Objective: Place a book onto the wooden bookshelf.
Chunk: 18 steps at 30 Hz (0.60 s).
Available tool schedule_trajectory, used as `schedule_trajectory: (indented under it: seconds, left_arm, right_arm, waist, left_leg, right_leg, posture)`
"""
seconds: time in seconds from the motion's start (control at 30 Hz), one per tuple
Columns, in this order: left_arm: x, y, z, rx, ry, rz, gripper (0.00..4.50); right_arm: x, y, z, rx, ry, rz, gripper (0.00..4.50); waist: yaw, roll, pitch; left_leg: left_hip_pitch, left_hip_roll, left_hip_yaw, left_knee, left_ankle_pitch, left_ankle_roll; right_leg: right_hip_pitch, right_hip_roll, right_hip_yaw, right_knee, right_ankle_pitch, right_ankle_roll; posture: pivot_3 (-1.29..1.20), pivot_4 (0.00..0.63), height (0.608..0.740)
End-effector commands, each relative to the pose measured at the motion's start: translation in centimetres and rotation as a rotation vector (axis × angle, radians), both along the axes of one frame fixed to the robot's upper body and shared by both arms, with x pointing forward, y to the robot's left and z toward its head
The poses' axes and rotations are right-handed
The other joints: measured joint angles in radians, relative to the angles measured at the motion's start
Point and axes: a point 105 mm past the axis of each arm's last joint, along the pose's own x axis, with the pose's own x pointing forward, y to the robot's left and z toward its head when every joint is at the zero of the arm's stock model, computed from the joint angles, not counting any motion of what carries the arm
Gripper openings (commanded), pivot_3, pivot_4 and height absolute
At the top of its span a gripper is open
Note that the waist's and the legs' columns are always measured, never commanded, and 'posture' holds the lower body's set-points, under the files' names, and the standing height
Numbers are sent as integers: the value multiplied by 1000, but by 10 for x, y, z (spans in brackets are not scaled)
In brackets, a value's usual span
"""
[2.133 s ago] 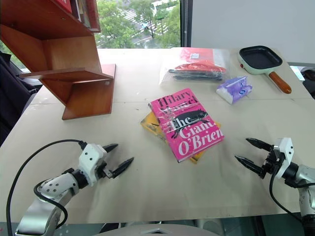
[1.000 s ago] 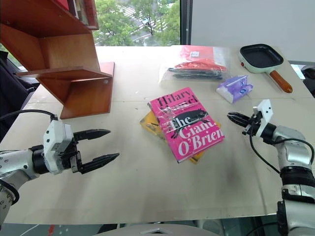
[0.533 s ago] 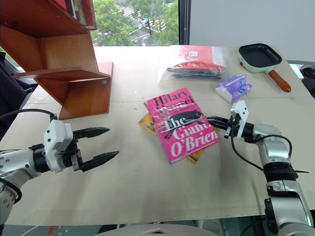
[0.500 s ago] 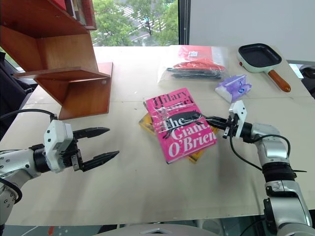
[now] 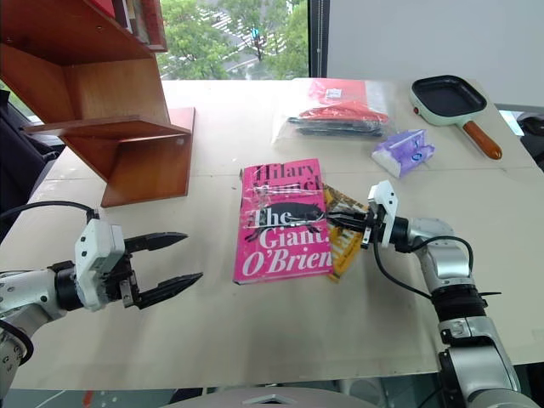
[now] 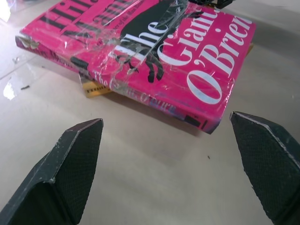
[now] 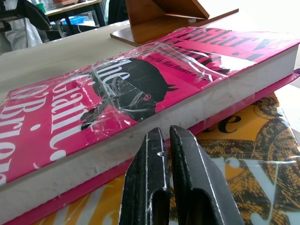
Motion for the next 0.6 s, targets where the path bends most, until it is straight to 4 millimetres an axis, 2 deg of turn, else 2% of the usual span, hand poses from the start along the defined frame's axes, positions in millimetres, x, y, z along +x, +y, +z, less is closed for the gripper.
schedule_trajectory:
  seconds: [0.03,0.6]
  left_arm:
    - [-2,1,8,24,-43,-9,4500]
    - [-7,10,6,4,-37,48,4500]
  right_arm:
    - [2,9,10,9,-45,24,74]
    - [21,24,13,30,-86,11,74]
  waist:
    - [-1,0,0]
    - [-2,0,0]
  left_leg:
    - [0,0,0,0,0,0]
    - [0,0,0,0,0,0]
  right_leg:
    - [0,0,0,0,0,0]
    - [0,0,0,0,0,0]
  posture:
    - [0,150,731]
    - [0,150,731]
